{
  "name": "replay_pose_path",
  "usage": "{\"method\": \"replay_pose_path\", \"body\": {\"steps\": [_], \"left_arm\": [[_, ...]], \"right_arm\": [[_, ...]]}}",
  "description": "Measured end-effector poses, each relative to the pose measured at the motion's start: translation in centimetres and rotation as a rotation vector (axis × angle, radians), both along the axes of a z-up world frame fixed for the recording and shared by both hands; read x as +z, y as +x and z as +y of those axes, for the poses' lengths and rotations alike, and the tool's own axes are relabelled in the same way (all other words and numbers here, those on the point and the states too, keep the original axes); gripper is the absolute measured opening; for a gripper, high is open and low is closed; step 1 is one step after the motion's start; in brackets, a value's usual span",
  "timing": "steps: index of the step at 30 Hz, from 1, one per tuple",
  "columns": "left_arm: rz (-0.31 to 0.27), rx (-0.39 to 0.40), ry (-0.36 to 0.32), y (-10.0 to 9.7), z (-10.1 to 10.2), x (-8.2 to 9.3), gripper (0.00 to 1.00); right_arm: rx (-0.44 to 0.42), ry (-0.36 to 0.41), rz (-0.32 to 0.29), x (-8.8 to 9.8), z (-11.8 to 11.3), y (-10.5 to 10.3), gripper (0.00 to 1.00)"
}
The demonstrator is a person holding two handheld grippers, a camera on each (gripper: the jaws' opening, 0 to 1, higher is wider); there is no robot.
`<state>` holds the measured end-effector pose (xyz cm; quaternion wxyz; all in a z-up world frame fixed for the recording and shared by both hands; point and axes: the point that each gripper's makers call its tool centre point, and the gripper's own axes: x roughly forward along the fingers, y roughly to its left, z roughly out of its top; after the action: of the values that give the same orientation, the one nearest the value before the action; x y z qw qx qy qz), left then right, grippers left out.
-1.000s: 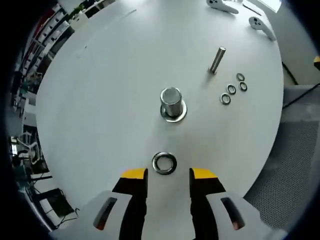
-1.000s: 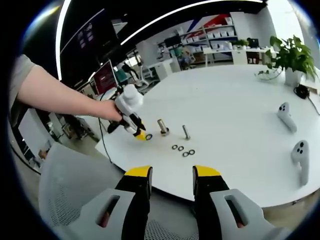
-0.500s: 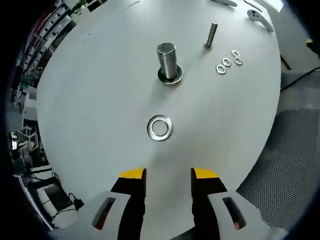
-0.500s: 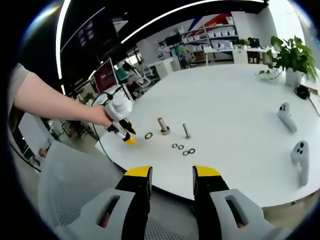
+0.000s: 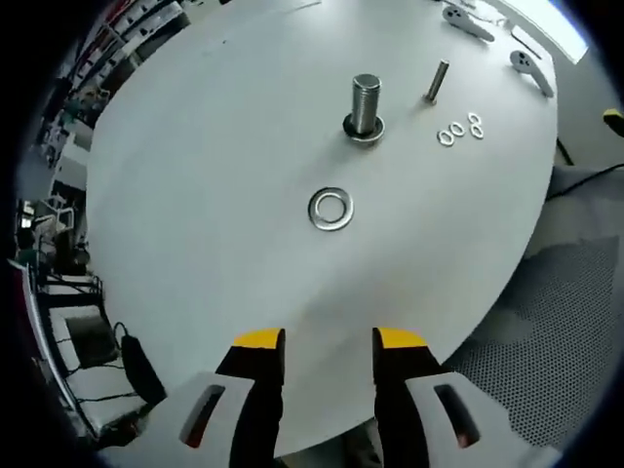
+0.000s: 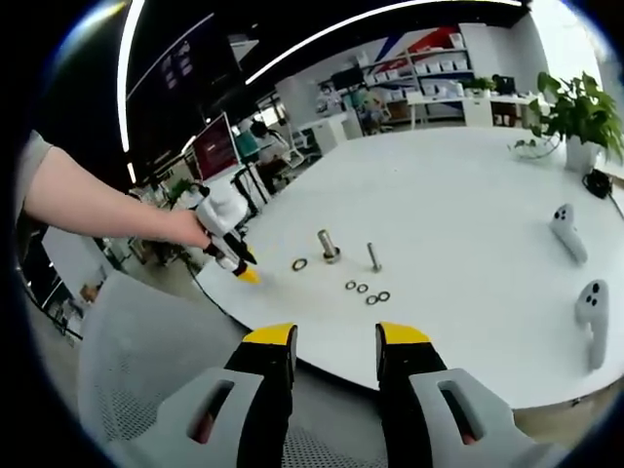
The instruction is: Place the washer onto the threaded stud by aligning its center hole with the stud, sliding it down to the base, and recovering from edge contact or off-axis alignment until the washer reaches the visible bottom stop.
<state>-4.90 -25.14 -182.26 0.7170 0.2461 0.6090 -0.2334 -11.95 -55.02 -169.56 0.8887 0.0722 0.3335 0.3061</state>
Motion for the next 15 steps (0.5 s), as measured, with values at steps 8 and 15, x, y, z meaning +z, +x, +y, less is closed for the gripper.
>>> {"method": "replay_pose_path", "body": {"steps": [8,15], "left_arm": [[0.002,0.022,0.004,-0.3,0.4,0.3,0.33],[-0.015,0.004,-0.011,1.1,-0.1,1.4,0.34]], "right_arm": [[0.017,-0.005,0.003,-0.1,0.2,-0.1,0.34],[-0.008,0.002,-0.004,0.0,-0.1,0.2,0.34]]}}
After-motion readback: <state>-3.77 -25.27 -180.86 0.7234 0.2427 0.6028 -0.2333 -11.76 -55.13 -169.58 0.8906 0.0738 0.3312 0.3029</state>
